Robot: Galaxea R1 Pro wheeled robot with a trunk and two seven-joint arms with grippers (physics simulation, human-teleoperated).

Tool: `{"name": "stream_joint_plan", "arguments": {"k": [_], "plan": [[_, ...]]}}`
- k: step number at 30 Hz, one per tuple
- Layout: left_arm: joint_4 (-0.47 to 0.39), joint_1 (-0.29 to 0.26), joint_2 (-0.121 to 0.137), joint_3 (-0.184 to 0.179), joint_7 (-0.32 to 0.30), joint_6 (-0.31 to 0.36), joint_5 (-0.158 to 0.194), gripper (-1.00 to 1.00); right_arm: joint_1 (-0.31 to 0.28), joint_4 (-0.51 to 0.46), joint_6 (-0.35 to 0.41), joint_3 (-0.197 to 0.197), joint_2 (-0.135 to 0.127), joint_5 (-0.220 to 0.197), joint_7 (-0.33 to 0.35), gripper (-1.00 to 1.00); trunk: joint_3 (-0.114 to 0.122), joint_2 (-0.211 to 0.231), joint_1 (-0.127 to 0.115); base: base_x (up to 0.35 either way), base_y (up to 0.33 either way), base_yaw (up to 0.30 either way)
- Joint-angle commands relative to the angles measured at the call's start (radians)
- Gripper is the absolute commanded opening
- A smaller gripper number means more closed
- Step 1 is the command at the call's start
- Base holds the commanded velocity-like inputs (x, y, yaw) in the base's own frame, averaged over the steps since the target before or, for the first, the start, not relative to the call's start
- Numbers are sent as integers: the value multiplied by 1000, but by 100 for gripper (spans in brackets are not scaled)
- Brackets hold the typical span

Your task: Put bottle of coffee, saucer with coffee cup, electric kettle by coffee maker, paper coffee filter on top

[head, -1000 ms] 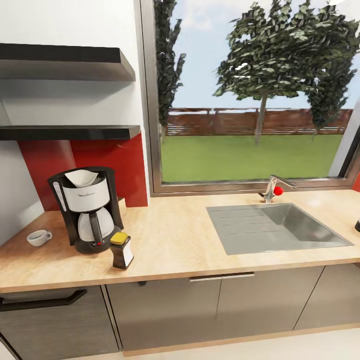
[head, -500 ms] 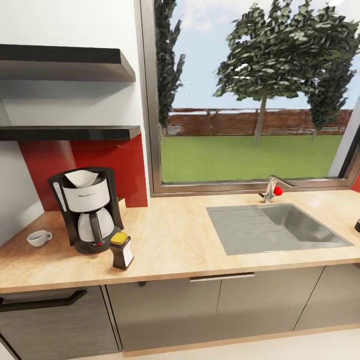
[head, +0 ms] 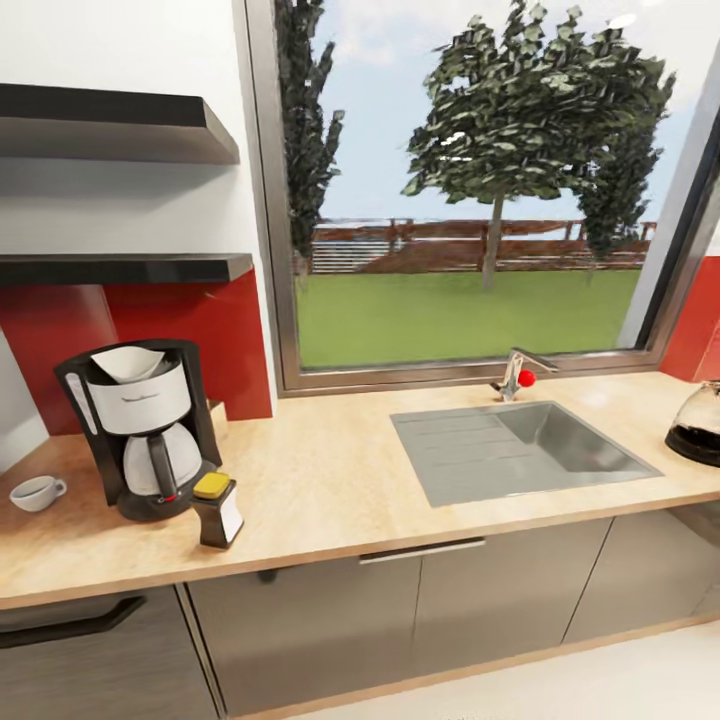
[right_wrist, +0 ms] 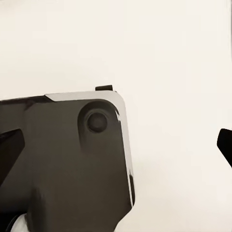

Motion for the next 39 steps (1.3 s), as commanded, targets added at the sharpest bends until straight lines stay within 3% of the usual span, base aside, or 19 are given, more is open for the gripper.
{"name": "stream_joint_plan", "arguments": {"k": [1,20,27,31,34,39], "plan": [[-1,1,-1,5,3,-2,-10,100,0,2,-4,-6,0,-3,4,100,0,0,0,0,0,-257],[-1,1,-7,-2,-3,-3,-21,100,0,2,-4,-6,2,-3,2,100,3,0,0,16,-15,-263],[1,1,-6,-3,-1,0,-82,100,0,2,-4,-6,2,-3,3,100,3,0,0,213,-189,-268],[2,1,-5,-6,0,43,-114,100,0,2,-4,-6,2,-3,3,100,3,0,0,238,-194,-269],[2,1,-4,-7,1,104,-125,100,0,3,-4,-4,2,-3,4,100,3,0,0,241,-194,-269],[2,1,-5,-5,12,129,-133,100,0,3,-4,-3,4,-3,4,100,3,0,0,239,-196,-270]]}}
